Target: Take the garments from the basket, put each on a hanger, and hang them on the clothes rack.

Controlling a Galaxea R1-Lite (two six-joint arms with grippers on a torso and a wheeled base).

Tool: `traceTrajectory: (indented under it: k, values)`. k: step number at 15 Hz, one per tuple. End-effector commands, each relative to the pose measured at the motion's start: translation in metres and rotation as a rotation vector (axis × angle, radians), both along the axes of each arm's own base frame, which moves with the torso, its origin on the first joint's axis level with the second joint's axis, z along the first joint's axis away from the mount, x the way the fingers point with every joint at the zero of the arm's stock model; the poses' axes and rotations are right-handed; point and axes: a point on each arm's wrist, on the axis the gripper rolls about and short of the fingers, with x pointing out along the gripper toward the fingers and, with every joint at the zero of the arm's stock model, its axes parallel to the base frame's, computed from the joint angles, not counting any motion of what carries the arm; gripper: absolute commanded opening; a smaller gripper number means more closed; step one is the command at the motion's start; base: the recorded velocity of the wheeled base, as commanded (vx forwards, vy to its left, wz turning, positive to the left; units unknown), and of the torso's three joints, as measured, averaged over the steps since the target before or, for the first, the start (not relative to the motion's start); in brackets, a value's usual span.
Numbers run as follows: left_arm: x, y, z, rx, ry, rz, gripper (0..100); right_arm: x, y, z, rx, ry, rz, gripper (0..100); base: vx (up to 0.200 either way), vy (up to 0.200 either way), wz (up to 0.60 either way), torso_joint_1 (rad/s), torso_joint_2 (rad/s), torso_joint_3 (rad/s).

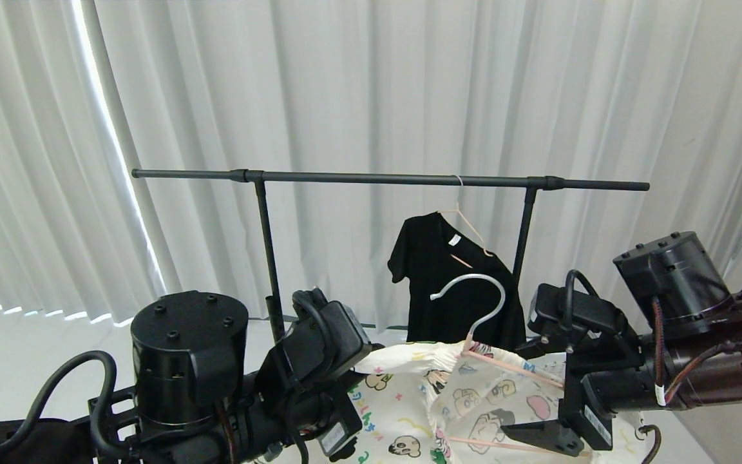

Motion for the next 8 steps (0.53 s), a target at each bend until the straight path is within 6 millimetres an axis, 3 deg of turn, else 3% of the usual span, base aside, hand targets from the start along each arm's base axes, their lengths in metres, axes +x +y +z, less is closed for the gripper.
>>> traceTrajectory:
  k: [1, 8]
  values:
    - [0.0001, 0.0000, 0.0002, -0.001, 0.000, 0.000, 0, 0.0007, 0.0007, -0.0012, -0.002, 0.003, 0.000, 0, 0.000, 0.000, 0.00, 0.000, 0.00, 0.000]
    - [0.0003, -0.0001, -0.0009, 0.004, 0.000, 0.000, 0, 0.0022, 0.0012, 0.0031, 0.024, -0.041, -0.002, 0, 0.000, 0.000, 0.00, 0.000, 0.00, 0.000]
